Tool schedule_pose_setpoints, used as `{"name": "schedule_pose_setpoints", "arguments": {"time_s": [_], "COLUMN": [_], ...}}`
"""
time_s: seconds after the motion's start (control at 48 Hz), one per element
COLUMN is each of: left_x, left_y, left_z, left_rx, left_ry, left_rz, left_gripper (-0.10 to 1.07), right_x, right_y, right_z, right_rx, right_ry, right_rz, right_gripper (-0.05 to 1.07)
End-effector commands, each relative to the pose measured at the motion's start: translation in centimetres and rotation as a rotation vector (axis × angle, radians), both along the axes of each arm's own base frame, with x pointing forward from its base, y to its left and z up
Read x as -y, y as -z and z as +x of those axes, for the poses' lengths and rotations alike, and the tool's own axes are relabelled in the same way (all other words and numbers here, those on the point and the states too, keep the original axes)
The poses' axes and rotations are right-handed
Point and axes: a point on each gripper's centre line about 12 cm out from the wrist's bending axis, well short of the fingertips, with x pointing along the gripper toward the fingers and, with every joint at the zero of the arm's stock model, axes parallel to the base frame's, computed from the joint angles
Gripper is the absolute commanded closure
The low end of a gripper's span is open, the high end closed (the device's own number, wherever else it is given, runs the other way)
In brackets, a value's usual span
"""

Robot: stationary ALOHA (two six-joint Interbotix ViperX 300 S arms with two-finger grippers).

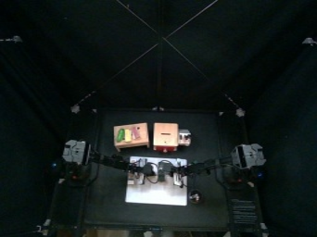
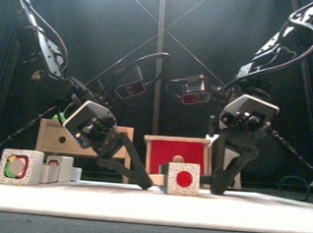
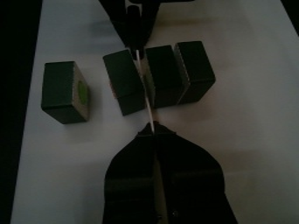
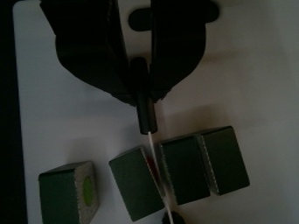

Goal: Cut second sushi piece

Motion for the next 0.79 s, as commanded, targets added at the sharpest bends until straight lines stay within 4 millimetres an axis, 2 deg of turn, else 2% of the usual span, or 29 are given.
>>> {"name": "schedule_pose_setpoints", "arguments": {"time_s": [0.0,0.188,0.521,0.771], "left_x": [-0.1,-0.7,-0.8,-0.5], "left_y": [-0.1,-0.5,-0.8,-1.8], "left_z": [-0.2,-0.1,0.0,0.0], "left_rx": [-0.005,0.004,0.015,0.038], "left_ry": [0.012,0.015,0.016,0.024], "left_rz": [0.014,0.026,0.028,0.029], "left_gripper": [0.66,0.66,0.66,0.66], "right_x": [1.4,1.9,1.8,1.4], "right_y": [-0.7,-0.8,-0.9,-2.0], "right_z": [0.0,0.0,0.1,0.3], "right_rx": [0.015,0.018,0.019,0.050], "right_ry": [0.041,0.054,0.051,0.049], "right_rz": [-0.002,-0.005,-0.004,0.005], "right_gripper": [0.96,0.96,0.96,0.96]}}
